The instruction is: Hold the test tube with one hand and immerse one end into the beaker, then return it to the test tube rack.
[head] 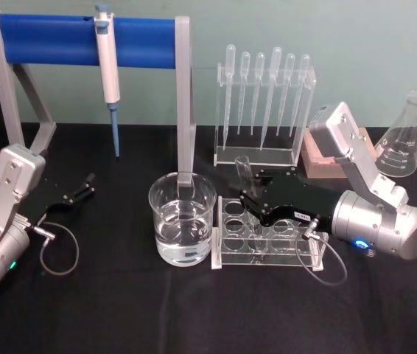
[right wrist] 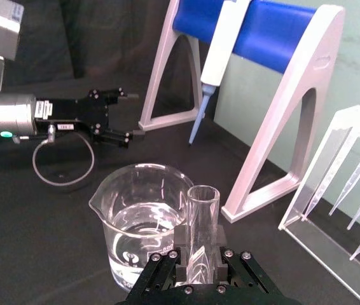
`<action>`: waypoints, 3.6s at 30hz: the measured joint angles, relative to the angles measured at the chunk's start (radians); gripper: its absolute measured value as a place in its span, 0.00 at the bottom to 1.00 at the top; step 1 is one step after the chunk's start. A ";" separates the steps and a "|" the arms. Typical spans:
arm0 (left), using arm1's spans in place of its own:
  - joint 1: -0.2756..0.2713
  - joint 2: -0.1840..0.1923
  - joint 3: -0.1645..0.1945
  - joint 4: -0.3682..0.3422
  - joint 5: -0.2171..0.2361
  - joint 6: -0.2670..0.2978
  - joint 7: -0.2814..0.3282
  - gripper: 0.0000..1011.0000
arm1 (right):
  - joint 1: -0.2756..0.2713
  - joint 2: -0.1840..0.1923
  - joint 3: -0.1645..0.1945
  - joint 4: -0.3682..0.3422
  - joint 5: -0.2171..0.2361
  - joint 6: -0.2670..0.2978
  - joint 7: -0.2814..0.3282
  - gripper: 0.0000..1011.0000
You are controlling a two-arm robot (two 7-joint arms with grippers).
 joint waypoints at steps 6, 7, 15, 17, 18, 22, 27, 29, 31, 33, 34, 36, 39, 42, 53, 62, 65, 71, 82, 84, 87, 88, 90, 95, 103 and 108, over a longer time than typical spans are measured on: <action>0.000 0.000 0.000 0.000 0.000 0.000 0.000 0.99 | -0.029 0.004 0.028 -0.035 0.030 -0.025 -0.010 0.22; 0.000 0.000 0.000 0.000 0.000 0.000 0.000 0.99 | -0.036 0.004 0.035 -0.043 0.039 -0.030 -0.012 0.22; 0.000 0.000 0.000 0.000 0.000 0.000 0.000 0.99 | -0.104 0.007 0.107 -0.126 0.125 -0.089 -0.042 0.22; 0.000 0.000 0.000 0.000 0.000 0.000 0.000 0.99 | -0.117 0.009 0.120 -0.148 0.136 -0.098 -0.056 0.22; 0.000 0.000 0.000 0.000 0.000 0.000 0.000 0.99 | -0.120 0.010 0.123 -0.152 0.139 -0.100 -0.059 0.22; 0.000 0.000 0.000 0.000 0.000 0.000 0.000 0.99 | -0.132 0.014 0.134 -0.173 0.146 -0.110 -0.074 0.22; 0.000 0.000 0.000 0.000 0.000 0.000 0.000 0.99 | -0.143 0.017 0.140 -0.184 0.146 -0.117 -0.087 0.22; 0.000 0.000 0.000 0.000 0.000 0.000 0.000 0.99 | -0.145 0.019 0.140 -0.185 0.141 -0.118 -0.093 0.22; 0.000 0.000 0.000 0.000 0.000 0.000 0.000 0.99 | -0.145 0.019 0.140 -0.185 0.141 -0.118 -0.093 0.22; 0.000 0.000 0.000 0.000 0.000 0.000 0.000 0.99 | -0.144 0.019 0.139 -0.185 0.141 -0.118 -0.093 0.22; 0.000 0.000 0.000 0.000 0.000 0.000 0.000 0.99 | -0.144 0.019 0.139 -0.185 0.141 -0.118 -0.092 0.22; 0.000 0.000 0.000 0.000 0.000 0.000 0.000 0.99 | -0.144 0.018 0.139 -0.185 0.142 -0.118 -0.092 0.22; 0.000 0.000 0.000 0.000 0.000 0.000 0.000 0.99 | -0.144 0.018 0.139 -0.184 0.142 -0.118 -0.091 0.22; 0.000 0.000 0.000 0.000 0.000 0.000 0.000 0.99 | -0.143 0.018 0.138 -0.184 0.142 -0.118 -0.091 0.22; 0.000 0.000 0.000 0.000 0.000 0.000 0.000 0.99 | -0.143 0.017 0.138 -0.183 0.144 -0.117 -0.088 0.22; 0.000 0.000 0.000 0.000 0.000 0.000 0.000 0.99 | -0.142 0.017 0.138 -0.182 0.144 -0.117 -0.087 0.22; 0.000 0.000 0.000 0.000 0.000 0.000 0.000 0.99 | -0.142 0.017 0.138 -0.182 0.144 -0.116 -0.086 0.22; 0.000 0.000 0.000 0.000 0.000 0.000 0.000 0.99 | -0.142 0.017 0.138 -0.182 0.144 -0.116 -0.086 0.22; 0.000 0.000 0.000 0.000 0.000 0.000 0.000 0.99 | -0.142 0.017 0.138 -0.182 0.144 -0.116 -0.086 0.22; 0.000 0.000 0.000 0.000 0.000 0.000 0.000 0.99 | -0.142 0.017 0.138 -0.182 0.144 -0.116 -0.086 0.22; 0.000 0.000 0.000 0.000 0.000 0.000 0.000 0.99 | -0.142 0.017 0.138 -0.182 0.144 -0.116 -0.086 0.22; 0.000 0.000 0.000 0.000 0.000 0.000 0.000 0.99 | -0.142 0.017 0.138 -0.182 0.144 -0.116 -0.086 0.22; 0.000 0.000 0.000 0.000 0.000 0.000 0.000 0.99 | -0.142 0.017 0.138 -0.182 0.144 -0.116 -0.086 0.22; 0.000 0.000 0.000 0.000 0.000 0.000 0.000 0.99 | -0.142 0.017 0.138 -0.182 0.144 -0.116 -0.086 0.22; 0.000 0.000 0.000 0.000 0.000 0.000 0.000 0.99 | -0.142 0.017 0.138 -0.182 0.144 -0.116 -0.086 0.22; 0.000 0.000 0.000 0.000 0.000 0.000 0.000 0.99 | -0.142 0.017 0.138 -0.182 0.144 -0.116 -0.086 0.22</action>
